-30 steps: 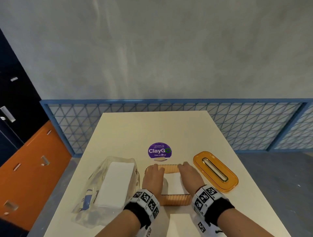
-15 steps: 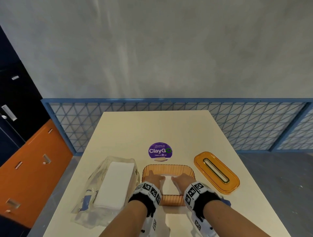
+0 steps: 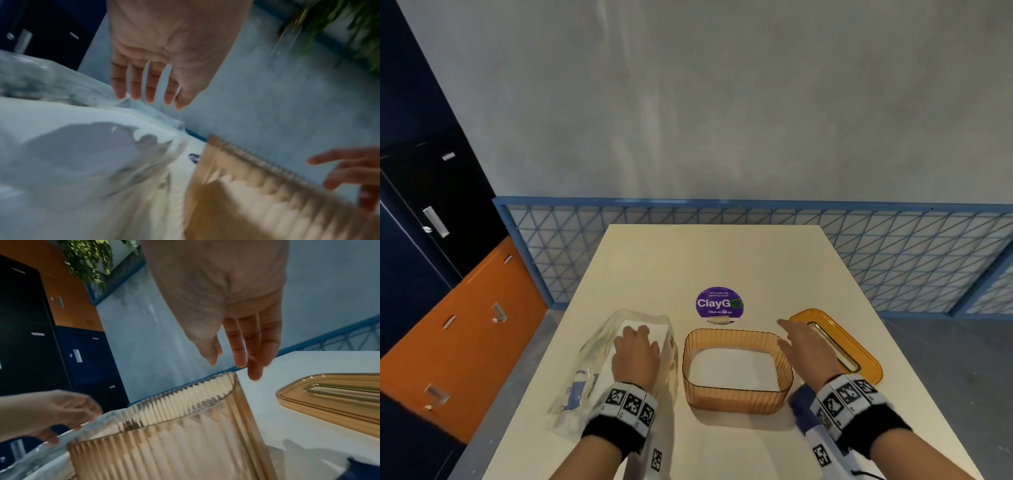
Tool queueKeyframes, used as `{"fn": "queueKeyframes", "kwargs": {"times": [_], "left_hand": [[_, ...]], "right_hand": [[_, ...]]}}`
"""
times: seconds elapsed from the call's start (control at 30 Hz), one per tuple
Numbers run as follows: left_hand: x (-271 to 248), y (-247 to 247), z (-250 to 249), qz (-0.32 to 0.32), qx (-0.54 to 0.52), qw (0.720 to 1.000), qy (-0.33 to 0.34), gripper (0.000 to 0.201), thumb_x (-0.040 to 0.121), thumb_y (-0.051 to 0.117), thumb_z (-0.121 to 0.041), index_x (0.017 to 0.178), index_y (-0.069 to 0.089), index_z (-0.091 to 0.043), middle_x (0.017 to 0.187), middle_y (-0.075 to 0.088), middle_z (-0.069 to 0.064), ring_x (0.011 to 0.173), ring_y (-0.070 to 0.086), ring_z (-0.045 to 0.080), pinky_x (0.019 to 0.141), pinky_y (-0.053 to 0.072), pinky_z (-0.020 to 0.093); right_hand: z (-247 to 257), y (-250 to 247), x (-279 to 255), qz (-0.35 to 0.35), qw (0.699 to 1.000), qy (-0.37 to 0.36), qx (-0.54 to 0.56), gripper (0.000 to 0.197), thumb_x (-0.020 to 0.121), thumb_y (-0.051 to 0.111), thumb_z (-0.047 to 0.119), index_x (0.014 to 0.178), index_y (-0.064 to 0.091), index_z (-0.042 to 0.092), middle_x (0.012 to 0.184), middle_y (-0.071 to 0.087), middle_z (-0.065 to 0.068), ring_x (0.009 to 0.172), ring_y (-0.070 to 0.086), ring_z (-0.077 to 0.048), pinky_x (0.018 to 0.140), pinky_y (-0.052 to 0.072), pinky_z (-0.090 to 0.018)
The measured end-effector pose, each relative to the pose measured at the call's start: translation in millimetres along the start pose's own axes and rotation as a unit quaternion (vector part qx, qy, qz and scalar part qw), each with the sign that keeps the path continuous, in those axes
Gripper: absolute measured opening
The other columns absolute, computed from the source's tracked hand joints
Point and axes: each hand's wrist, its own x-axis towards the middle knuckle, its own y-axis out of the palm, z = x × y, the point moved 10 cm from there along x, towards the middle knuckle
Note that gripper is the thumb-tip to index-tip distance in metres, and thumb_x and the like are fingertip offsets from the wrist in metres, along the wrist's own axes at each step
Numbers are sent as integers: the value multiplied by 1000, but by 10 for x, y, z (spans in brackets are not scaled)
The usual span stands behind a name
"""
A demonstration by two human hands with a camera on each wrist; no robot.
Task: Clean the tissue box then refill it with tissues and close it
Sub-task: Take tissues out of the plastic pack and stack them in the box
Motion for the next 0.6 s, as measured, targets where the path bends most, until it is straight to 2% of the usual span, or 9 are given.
{"fn": "queueKeyframes", "kwargs": {"times": [0.07, 0.13, 0.2, 0.3, 0.6], "left_hand": [[-10, 179, 249, 43, 55, 996, -46, 46, 94, 46, -41, 131, 42, -15, 135, 39, 9, 126, 38, 28, 95, 42, 39], [-64, 325, 352, 65, 92, 992, -61, 58, 90, 45, -54, 132, 39, -15, 135, 37, 8, 126, 37, 28, 96, 41, 39], [-115, 419, 376, 60, 131, 988, -54, 62, 89, 44, -58, 134, 36, -16, 137, 37, 7, 126, 38, 26, 96, 40, 38], [-140, 444, 384, 42, 154, 986, -55, 56, 92, 43, -50, 136, 34, -17, 138, 36, 6, 127, 38, 25, 97, 39, 36], [-72, 425, 422, 54, 84, 992, -83, 35, 101, 28, -34, 128, 43, -18, 133, 39, 7, 124, 38, 26, 97, 37, 41]], "right_hand": [[-54, 187, 6, 76, 997, 16, 15, 50, 100, 39, 28, 148, 25, 21, 134, 52, -12, 117, 54, -22, 95, 47, -31], [-47, 300, 5, 118, 992, 25, 34, 51, 101, 36, 23, 150, 19, 18, 126, 58, -16, 105, 59, -24, 89, 50, -32], [-45, 374, 2, 138, 990, 29, 25, 52, 102, 32, 15, 151, 15, 17, 122, 60, -16, 104, 61, -26, 87, 50, -32], [-78, 419, -4, 144, 989, 43, 9, 58, 99, 30, 5, 151, 10, 20, 121, 60, -15, 102, 60, -24, 81, 47, -29], [-56, 418, -12, 140, 989, 44, -13, 67, 95, 34, -2, 151, 6, 19, 126, 58, -14, 113, 58, -25, 92, 48, -29]]}}
